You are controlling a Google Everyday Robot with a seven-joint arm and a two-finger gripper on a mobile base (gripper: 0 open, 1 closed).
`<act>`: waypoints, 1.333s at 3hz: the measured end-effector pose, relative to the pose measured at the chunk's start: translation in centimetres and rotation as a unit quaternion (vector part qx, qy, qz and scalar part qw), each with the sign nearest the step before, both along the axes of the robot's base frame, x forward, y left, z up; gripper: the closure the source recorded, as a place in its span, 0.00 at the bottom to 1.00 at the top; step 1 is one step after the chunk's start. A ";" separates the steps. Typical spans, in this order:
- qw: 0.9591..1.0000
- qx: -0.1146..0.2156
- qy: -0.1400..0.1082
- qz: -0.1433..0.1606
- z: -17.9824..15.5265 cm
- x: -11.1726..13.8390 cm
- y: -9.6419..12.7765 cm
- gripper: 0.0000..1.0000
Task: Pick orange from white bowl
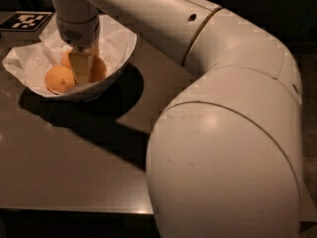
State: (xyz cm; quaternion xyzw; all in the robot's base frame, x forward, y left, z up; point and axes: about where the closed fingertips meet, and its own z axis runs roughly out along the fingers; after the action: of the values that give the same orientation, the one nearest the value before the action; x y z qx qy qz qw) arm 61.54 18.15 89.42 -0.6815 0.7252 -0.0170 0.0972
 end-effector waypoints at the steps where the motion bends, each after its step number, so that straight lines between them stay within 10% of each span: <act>1: 1.000 -0.006 -0.009 0.011 1.1 -0.4 0.3 1.00; 4: 0.997 0.039 -0.035 0.051 4.9 -3.7 -1.4 1.00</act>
Offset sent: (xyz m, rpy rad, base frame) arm -0.0383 -0.0171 0.0500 0.0403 -0.0388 0.1191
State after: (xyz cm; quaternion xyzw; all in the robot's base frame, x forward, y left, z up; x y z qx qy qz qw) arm 57.82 16.73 94.33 -0.7120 0.6860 -0.0077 0.1495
